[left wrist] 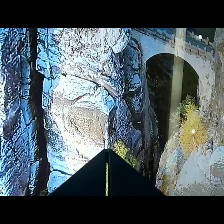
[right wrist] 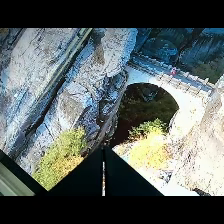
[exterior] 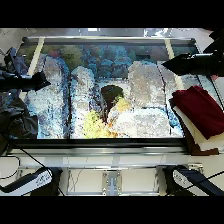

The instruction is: Fold the shirts.

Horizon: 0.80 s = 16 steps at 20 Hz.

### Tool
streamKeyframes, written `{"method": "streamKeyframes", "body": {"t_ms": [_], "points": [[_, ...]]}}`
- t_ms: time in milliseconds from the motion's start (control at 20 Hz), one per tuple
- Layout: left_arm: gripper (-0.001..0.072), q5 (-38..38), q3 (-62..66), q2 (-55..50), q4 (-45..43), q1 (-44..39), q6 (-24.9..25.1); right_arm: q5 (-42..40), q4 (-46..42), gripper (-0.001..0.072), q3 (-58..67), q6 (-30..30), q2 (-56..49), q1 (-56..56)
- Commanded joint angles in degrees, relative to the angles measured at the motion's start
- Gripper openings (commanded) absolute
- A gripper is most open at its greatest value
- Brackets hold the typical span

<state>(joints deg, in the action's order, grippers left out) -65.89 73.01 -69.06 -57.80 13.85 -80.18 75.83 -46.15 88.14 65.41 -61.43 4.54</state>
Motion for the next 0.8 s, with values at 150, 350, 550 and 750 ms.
{"method": "streamKeyframes", "body": {"t_ms": [150,350,550,750], "points": [[0.0011,0.0,0.0,0.0,0.0,0.1,0.0,1.4,-1.3,0.0014,0.1,0.1,0.0,-0.1],[0.0011,0.0,0.0,0.0,0.0,0.1,0.0,1.7,-1.7,0.0014,0.1,0.0,0.0,-0.1],[0.0011,0.0,0.0,0.0,0.0,0.1,0.0,1.5,-2.2,0.0014,0.1,0.1,0.0,-0.1],[0.0011,12.1,0.0,-0.3,-2.7,1.0,5.7,1.1,-3.9,0.0014,0.1,0.0,0.0,-0.1]]}}
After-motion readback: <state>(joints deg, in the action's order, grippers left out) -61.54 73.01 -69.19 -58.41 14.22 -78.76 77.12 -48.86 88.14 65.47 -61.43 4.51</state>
